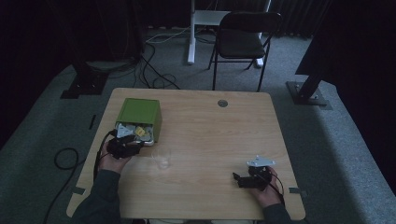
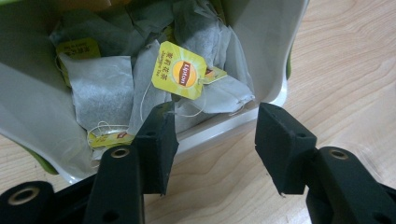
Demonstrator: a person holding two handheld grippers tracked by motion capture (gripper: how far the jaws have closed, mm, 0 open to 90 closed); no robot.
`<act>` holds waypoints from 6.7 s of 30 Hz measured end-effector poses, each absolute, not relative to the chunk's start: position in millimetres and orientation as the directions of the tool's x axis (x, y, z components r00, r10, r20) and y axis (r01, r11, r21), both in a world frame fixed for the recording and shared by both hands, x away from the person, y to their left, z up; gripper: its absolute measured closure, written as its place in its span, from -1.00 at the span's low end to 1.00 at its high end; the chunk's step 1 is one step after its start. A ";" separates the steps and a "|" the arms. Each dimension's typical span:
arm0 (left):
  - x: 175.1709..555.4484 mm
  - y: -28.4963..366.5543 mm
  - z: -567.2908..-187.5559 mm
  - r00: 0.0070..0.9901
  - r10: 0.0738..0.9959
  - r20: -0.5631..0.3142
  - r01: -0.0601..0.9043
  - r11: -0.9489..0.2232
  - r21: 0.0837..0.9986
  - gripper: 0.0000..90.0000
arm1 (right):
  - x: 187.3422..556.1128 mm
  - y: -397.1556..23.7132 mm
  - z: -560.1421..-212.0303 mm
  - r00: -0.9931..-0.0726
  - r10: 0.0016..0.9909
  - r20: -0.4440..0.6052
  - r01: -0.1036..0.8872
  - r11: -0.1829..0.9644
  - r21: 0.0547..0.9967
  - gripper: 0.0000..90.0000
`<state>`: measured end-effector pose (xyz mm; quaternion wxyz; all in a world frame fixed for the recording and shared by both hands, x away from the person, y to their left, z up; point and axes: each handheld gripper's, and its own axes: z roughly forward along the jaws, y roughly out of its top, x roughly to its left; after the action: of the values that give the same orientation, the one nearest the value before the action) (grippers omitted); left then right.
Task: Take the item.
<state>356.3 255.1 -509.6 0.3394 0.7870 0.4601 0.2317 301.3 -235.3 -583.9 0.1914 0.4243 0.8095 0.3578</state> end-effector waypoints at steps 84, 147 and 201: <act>343.6 258.3 -510.2 0.418 0.906 0.068 0.578 -0.323 0.749 0.21 | 300.9 -235.3 -583.9 -0.569 0.822 -0.007 0.549 0.386 0.742 -0.74; 312.3 252.7 -460.3 0.495 0.864 0.093 0.495 -0.369 0.787 1.00 | 301.0 -235.4 -583.9 -0.570 0.822 -0.008 0.547 0.387 0.742 -0.74; 294.1 214.2 -428.6 0.630 0.773 0.070 0.409 -0.407 0.817 1.00 | 301.0 -235.4 -583.9 -0.570 0.822 -0.008 0.547 0.387 0.743 -0.74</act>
<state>294.1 214.2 -428.6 0.4031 0.8079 0.3658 0.2258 301.0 -235.4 -583.9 0.1919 0.4223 0.8103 0.3582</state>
